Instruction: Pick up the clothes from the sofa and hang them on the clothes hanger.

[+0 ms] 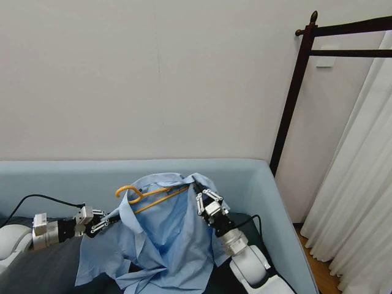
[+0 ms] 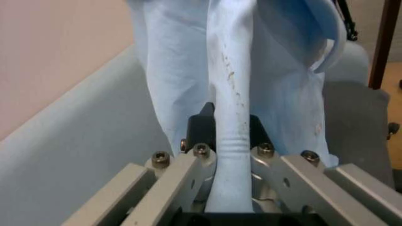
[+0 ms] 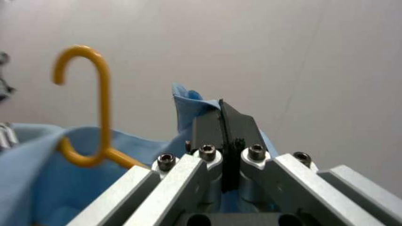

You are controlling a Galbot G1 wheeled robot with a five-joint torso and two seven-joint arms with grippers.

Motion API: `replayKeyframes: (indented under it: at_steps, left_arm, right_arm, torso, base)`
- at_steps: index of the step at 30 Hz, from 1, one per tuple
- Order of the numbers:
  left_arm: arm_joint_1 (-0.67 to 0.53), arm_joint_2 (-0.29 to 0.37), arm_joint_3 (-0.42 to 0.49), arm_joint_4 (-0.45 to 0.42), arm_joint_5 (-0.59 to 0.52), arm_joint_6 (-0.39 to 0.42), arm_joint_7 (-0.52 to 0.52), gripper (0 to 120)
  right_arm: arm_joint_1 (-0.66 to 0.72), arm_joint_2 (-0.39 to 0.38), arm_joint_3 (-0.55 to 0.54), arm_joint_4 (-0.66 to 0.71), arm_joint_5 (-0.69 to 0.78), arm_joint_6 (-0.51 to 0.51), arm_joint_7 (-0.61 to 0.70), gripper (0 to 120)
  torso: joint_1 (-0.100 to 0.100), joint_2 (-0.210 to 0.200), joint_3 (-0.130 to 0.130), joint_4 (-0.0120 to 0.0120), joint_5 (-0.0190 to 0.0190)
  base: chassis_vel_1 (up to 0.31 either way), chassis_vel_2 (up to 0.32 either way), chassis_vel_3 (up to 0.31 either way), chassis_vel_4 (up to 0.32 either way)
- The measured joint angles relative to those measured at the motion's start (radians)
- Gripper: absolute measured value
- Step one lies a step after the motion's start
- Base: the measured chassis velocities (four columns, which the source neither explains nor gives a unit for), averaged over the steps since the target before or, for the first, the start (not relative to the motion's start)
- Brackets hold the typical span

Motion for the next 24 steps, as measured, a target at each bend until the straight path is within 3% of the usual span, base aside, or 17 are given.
replayKeyframes:
  at_steps: [5,12,24]
  left_arm:
    - [0.039,-0.02,0.0,-0.057,-0.015,0.006,-0.02,2]
    - [0.061,-0.022,-0.012,-0.064,-0.026,-0.016,-0.037,2]
    - [0.027,-0.005,-0.007,-0.042,-0.016,-0.027,-0.087,2]
  right_arm:
    - [-0.012,0.009,-0.04,-0.03,0.015,0.019,-0.039,0]
    - [-0.057,-0.012,-0.025,-0.063,-0.037,-0.011,-0.071,0]
    - [-0.1,-0.031,-0.037,-0.027,-0.071,-0.036,-0.036,46]
  torso:
    - [0.0,0.0,0.0,0.0001,0.0]
    - [0.0,0.0,0.0,-0.0001,0.0001]
    - [0.0,0.0,0.0,0.0,0.0]
  base:
    - [0.0,0.0,0.0,0.0]
    - [0.0,0.0,0.0,0.0]
    - [0.0,0.0,0.0,0.0]
